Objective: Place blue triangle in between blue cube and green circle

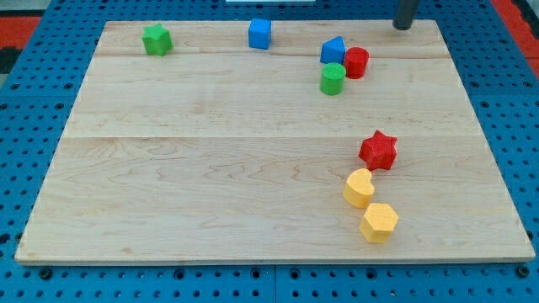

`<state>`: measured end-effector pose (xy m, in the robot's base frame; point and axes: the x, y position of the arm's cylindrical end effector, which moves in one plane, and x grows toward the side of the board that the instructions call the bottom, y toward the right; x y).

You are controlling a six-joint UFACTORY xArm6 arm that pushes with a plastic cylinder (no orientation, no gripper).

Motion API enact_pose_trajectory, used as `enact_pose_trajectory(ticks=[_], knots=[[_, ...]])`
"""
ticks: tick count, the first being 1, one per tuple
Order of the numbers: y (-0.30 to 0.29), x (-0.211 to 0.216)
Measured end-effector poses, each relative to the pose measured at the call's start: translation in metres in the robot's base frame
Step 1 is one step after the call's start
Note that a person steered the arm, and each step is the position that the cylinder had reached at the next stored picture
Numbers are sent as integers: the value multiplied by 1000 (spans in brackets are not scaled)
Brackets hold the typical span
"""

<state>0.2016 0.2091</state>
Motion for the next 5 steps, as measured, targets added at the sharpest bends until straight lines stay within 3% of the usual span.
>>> enact_pose_trajectory(ticks=[1,3,4,5], knots=[[-18,9],[-107,63],[-135,57],[-135,103]])
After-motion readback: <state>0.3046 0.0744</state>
